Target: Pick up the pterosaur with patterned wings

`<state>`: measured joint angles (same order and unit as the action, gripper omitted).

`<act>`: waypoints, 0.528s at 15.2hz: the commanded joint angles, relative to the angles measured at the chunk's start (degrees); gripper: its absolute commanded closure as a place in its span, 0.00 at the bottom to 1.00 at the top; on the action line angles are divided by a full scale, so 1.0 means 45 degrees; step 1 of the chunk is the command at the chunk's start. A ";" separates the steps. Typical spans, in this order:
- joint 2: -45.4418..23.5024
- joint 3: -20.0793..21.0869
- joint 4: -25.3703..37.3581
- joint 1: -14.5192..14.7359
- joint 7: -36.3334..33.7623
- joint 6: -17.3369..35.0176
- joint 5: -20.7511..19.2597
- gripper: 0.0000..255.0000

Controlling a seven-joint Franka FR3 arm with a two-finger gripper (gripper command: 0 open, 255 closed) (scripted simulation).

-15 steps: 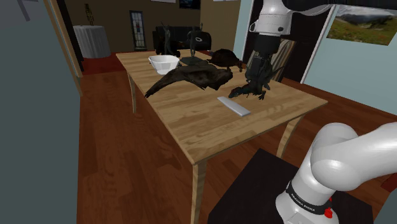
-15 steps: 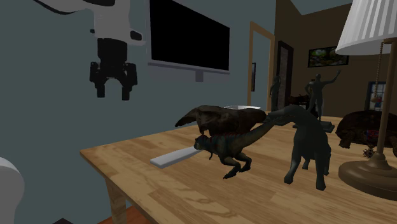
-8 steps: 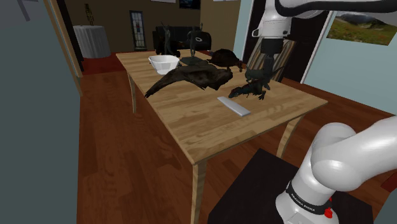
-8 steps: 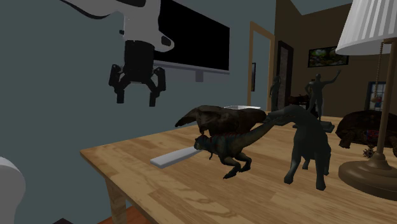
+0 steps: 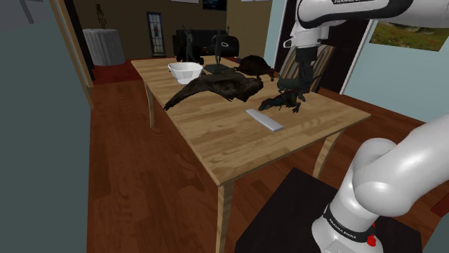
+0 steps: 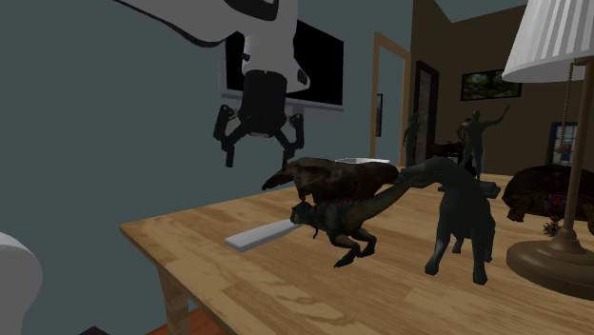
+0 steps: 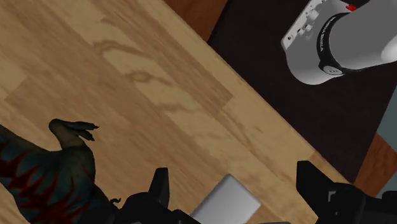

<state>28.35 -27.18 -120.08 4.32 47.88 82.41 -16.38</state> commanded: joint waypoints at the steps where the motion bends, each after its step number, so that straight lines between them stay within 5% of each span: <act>1: -0.0744 -0.0602 0.0474 0.0114 0.1269 0.0129 -0.0345 0.00; 8: -0.4370 -0.2580 0.2913 0.0418 0.5691 0.0877 -0.0509 0.00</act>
<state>10.89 -37.80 -108.34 6.08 70.49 85.88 -18.70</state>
